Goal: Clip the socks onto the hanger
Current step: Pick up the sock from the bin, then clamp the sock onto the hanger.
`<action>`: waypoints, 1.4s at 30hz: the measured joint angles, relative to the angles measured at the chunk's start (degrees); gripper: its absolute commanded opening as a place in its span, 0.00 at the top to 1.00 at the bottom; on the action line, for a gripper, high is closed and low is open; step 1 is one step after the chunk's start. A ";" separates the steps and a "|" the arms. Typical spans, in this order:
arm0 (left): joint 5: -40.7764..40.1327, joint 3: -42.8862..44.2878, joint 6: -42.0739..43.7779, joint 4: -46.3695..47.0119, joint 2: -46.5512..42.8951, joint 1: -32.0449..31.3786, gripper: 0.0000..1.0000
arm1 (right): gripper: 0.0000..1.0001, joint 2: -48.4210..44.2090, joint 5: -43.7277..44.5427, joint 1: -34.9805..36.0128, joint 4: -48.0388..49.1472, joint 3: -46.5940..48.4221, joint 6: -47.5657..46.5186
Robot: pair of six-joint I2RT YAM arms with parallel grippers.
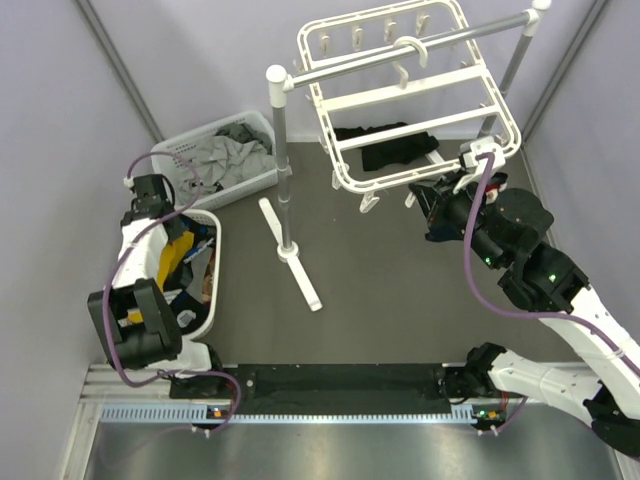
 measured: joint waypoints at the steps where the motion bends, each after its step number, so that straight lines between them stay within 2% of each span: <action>1: 0.20 0.72 -0.07 -0.68 -1.07 0.00 1.00 | 1.00 0.00 -0.02 0.00 0.00 0.00 0.02; 10: 5.42 3.65 -0.68 -3.87 -10.84 0.04 1.00 | 1.00 0.61 -0.09 0.00 0.09 0.00 0.02; 16: 15.23 4.42 -1.79 -3.52 -21.44 0.04 1.00 | 1.00 1.09 -0.09 0.00 0.20 0.00 0.22; 22: 27.36 4.31 -8.22 -0.52 -30.10 -1.38 1.00 | 1.00 1.70 -0.02 0.00 0.42 0.02 1.57; 32: 36.39 4.85 -15.41 4.07 -35.98 -9.99 1.00 | 1.00 3.82 0.31 0.00 1.57 0.09 4.00; 37: 39.56 -4.61 -22.60 14.32 -43.19 -16.09 1.00 | 1.00 5.01 0.46 0.00 1.55 0.39 5.20; 42: 37.90 -13.03 -28.11 20.96 -46.77 -25.64 1.00 | 1.00 6.01 0.46 0.00 1.36 1.73 5.88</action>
